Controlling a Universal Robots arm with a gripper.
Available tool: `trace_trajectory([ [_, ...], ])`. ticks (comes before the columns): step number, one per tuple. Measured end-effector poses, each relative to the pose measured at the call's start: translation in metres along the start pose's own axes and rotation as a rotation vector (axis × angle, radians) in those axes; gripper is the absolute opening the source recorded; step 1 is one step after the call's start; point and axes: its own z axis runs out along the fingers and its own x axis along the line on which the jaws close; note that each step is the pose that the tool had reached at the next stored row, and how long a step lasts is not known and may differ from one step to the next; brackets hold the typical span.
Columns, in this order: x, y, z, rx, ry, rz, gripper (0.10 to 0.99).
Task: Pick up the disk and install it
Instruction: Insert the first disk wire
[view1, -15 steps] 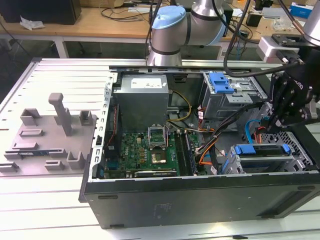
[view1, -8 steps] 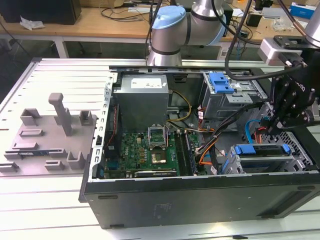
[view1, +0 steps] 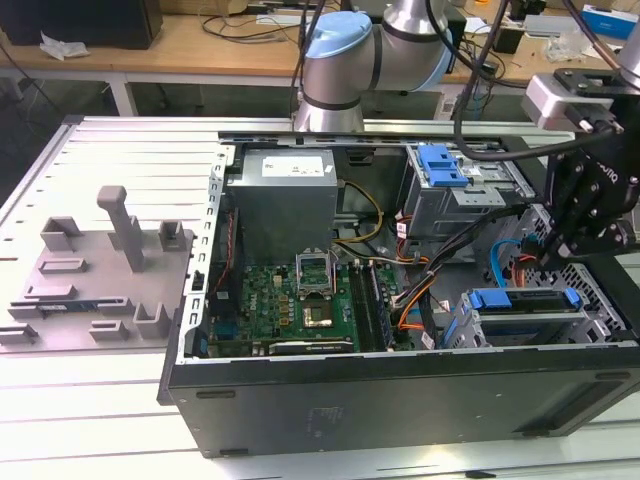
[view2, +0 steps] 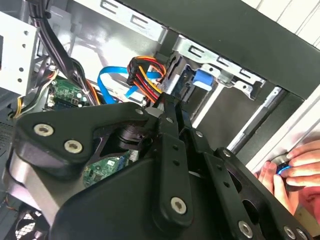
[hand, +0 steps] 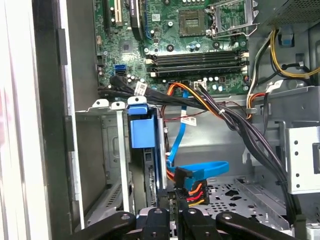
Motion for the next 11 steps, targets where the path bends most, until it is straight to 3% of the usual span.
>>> trace_trajectory([
  [3, 0.0074, -0.0006, 0.0002, 0.0, -0.0021, 0.0, 0.165],
  [11, 0.0081, -0.0036, 0.0003, -0.001, -0.0026, 0.011, 0.165],
])
